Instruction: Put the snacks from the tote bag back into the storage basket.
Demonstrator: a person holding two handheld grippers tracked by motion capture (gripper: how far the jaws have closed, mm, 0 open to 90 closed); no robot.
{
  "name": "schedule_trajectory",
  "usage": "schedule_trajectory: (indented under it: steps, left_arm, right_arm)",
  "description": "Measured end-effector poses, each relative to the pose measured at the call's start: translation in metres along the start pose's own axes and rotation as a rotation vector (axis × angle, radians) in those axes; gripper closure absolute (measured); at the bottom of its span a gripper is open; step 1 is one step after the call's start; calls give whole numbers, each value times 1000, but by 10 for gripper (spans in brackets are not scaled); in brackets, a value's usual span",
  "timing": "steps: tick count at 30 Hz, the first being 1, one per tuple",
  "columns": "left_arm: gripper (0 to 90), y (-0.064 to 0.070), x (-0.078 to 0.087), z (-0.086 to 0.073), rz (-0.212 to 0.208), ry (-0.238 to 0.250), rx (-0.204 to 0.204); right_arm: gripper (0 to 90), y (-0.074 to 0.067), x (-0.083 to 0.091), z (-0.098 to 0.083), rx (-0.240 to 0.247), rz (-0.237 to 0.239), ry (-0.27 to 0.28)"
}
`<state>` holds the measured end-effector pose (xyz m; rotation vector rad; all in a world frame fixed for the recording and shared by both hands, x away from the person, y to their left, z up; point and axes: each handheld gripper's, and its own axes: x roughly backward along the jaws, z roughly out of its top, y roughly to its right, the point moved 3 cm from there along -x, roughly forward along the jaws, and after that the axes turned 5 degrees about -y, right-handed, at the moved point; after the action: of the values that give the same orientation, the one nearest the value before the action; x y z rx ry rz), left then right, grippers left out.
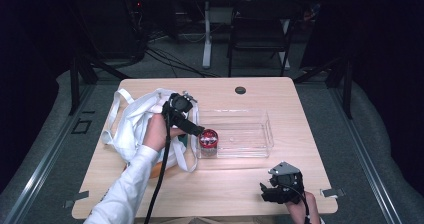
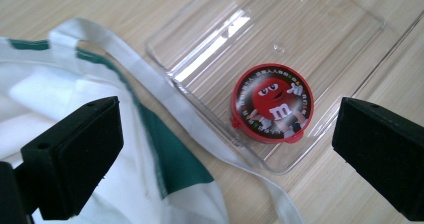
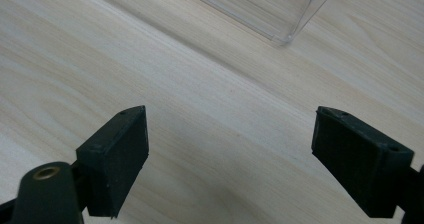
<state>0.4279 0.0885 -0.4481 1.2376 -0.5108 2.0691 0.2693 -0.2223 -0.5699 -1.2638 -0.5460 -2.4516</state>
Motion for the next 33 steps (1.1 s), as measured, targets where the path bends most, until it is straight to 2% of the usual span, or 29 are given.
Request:
schedule_trajectory:
  steps: [6,7,8,12,16,18,20,21,23,24,27,28,29,31,33]
  left_arm:
    - [3,-15,17,-13,18,37,39]
    - [3,-20,22,-20,18,44,50]
    - [3,-20,22,-20,18,44,50]
    - [3,-30,35,-38,49,57,76]
    - [3,-37,43,-50,49,64,92]
    - [3,-42,51,-63,66,76,113]
    - [3,-44,52,-68,77,85,119]
    - [3,-47,56,-77,88,88,139]
    - [3,-49,58,-81,84,93,146]
    - [3,-51,61,-90,94,98,155]
    - [3,-54,64,-105,115,92,159]
    - [3,-54,64,-105,115,92,159]
    - [3,-55,66,-115,121,95,172]
    - [3,-56,67,-120,128,100,181]
    - [3,-56,67,-136,137,104,200]
  right_arm:
    - [145,0,-1,0,-4,-3,4]
    - [146,0,0,0,2,-1,2]
    - [146,0,0,0,4,-4,0]
    - [145,0,-1,0,3,-2,-2]
    - [146,0,0,0,4,-11,-2]
    - [146,0,-1,0,4,-9,-4]
    - [145,0,-1,0,4,-8,-5]
    - [146,0,-1,1,2,-9,-5]
    - [146,0,-1,1,3,-9,-7]
    - [146,0,-1,1,4,-9,-3]
    - [146,0,-1,0,2,-11,-6]
    - [146,0,-1,0,4,-11,-6]
    - [146,0,-1,0,5,-10,-5]
    - [146,-1,0,0,6,-10,-7]
    - [146,-1,0,0,3,-13,-5]
